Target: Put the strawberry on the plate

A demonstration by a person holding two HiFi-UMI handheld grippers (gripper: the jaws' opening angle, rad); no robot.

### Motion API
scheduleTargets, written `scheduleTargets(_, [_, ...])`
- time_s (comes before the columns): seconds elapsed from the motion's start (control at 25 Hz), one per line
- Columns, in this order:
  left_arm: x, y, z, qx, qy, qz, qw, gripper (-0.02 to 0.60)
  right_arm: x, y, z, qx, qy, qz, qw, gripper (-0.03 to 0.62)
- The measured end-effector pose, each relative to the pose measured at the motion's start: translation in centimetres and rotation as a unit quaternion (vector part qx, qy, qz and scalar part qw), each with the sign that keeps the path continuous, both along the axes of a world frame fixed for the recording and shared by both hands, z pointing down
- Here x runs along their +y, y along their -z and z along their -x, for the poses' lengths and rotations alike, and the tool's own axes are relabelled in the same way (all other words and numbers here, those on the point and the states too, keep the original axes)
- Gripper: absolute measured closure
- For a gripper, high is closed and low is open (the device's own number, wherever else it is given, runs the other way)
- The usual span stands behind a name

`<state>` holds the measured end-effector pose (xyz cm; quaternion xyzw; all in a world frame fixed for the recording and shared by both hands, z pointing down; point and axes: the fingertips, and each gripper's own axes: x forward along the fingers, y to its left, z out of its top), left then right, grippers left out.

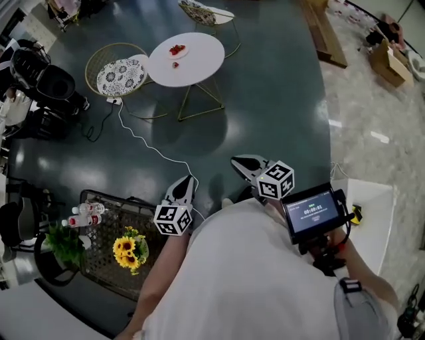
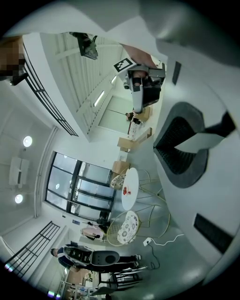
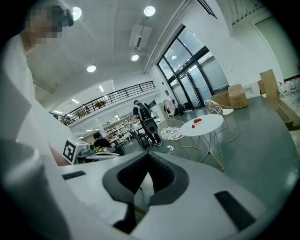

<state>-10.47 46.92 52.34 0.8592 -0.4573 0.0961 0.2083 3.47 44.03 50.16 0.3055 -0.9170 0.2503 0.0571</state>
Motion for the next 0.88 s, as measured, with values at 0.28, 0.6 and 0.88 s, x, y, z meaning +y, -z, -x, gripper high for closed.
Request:
scheduleTargets(0.28, [-0.8,0.0,-0.4,0.0,-0.004,0.0,1.0,0.575,-0.7,0.3,0.0,-0.004,0.0,0.001,1.0,0.588])
scheduleTargets(0.6, [-1.4,-0.1,-0.6,0.0,-0.008,0.004,1.0,0.575,-1.3,0.3,-0.5,-0.003,-0.009,0.004,1.0,0.588])
scheduleTargets(0.88, [-4.2,-0.1,-1.1,-0.005,0.008,0.012,0.9999,0.575,-4.2,-0.4,-0.3,-0.007,0.011,0.016,1.0,0.588])
